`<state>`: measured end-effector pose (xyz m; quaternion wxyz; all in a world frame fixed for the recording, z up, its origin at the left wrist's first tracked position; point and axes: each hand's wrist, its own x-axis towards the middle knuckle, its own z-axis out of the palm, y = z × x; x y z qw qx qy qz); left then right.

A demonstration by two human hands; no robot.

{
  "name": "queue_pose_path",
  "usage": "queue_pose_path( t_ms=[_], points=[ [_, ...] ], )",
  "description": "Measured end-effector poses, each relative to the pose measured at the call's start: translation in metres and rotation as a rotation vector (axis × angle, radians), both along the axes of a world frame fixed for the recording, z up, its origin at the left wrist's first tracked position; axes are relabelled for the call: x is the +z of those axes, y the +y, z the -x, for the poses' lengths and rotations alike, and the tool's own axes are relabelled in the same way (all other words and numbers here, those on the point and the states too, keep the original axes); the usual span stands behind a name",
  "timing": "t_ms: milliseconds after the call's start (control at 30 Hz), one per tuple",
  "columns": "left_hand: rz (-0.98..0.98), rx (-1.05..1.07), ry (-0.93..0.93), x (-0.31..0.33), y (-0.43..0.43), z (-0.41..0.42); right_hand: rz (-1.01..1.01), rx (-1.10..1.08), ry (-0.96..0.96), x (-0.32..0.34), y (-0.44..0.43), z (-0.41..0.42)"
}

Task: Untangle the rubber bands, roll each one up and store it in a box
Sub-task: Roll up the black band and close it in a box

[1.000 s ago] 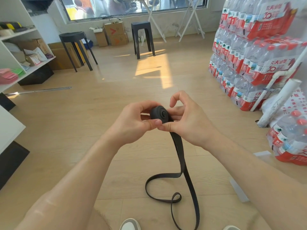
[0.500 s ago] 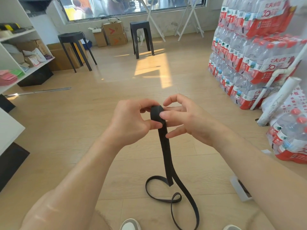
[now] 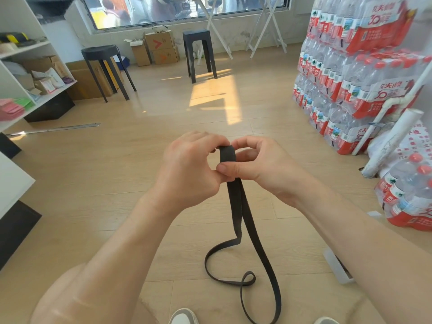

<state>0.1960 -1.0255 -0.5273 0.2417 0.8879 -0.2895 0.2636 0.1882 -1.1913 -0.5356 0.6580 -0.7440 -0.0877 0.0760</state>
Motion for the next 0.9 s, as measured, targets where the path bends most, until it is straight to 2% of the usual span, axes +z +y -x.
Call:
queue_pose_path(
  t_ms=[100,300,400,533,667,833,900],
  points=[
    [0.082,-0.036,0.078,-0.002,-0.003,0.001,-0.054,0.029,0.013,0.001,-0.005,-0.002],
    [0.260,-0.282,0.654,0.015,0.009,0.000,-0.262,0.258,0.095,0.005,-0.020,-0.006],
    [0.347,-0.379,0.767,0.022,0.016,-0.001,-0.285,0.390,0.125,0.006,-0.025,-0.005],
    [0.436,-0.351,0.799,0.024,0.015,0.000,-0.251,0.443,0.146,0.004,-0.023,-0.005],
    [0.426,-0.280,0.759,0.022,0.011,0.002,-0.192,0.410,0.134,0.004,-0.026,-0.006],
    [0.381,-0.097,0.690,0.020,0.009,-0.001,0.064,0.234,-0.019,0.013,-0.025,0.000],
    [0.335,-0.010,0.639,0.018,0.008,-0.003,0.250,0.129,-0.135,0.017,-0.022,0.003]
  ],
)
